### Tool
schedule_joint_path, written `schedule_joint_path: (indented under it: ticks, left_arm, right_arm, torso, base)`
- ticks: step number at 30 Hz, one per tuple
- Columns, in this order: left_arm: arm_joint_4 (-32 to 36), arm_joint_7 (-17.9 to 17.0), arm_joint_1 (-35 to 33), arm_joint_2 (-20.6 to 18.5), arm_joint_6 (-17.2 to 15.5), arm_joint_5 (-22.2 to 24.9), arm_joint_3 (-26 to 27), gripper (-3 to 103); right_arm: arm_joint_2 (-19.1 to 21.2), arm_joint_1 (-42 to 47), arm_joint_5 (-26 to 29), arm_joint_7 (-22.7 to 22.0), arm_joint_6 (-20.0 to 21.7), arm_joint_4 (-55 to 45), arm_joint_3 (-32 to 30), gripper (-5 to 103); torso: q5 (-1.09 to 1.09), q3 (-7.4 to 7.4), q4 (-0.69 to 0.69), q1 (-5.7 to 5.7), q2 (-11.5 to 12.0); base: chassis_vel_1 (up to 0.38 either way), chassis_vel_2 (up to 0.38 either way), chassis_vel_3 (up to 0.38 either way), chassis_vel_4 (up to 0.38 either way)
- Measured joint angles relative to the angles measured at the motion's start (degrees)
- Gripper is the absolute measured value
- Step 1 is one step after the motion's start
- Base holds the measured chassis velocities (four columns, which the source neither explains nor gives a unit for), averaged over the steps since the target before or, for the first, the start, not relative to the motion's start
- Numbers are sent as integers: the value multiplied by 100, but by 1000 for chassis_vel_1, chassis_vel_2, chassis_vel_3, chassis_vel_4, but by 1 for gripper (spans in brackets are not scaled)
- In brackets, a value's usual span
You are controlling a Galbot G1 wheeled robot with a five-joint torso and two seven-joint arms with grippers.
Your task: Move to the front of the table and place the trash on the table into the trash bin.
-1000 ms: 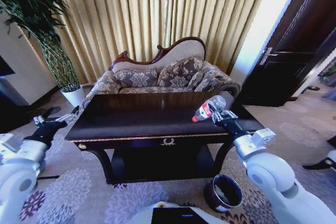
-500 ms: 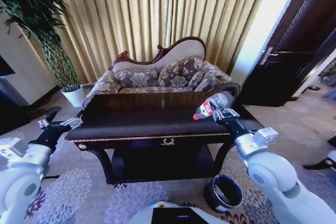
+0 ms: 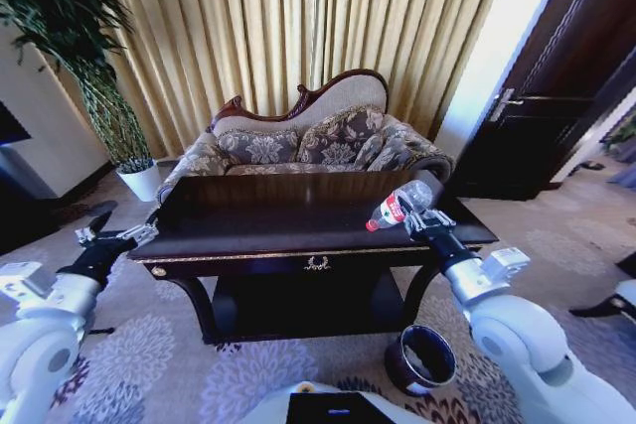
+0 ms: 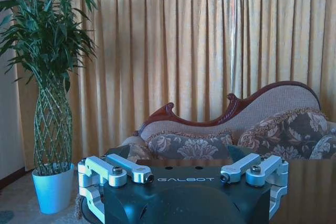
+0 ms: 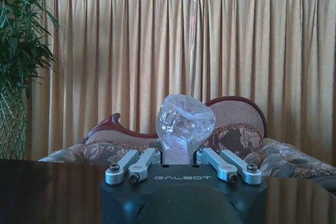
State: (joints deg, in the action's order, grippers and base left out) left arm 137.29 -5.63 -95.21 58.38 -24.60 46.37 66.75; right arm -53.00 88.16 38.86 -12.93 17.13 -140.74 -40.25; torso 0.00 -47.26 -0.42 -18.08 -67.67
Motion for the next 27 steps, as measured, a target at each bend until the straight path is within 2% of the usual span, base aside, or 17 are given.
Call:
schedule_joint_path:
  ticks: [16, 20, 27]
  left_arm:
    - [62, 29, -38, 91, 29, 10, 2, 100]
    - [65, 30, -13, 102, 32, -23, -135, 100]
    - [19, 30, 55, 200, 35, -249, -411, 100]
  right_arm:
    - [-193, 208, -196, -3, -30, 99, -10, 25]
    - [-319, 197, -573, 12, -125, 339, 109, 25]
    - [-496, 113, -876, 33, -250, 884, 366, 25]
  torso:
    - [0, 0, 0, 1, 0]
    - [0, 1, 0, 1, 0]
    - [0, 1, 0, 1, -1]
  base:
    - [96, -99, -100, 95]
    - [104, -106, -99, 123]
    - [86, -84, -86, 84]
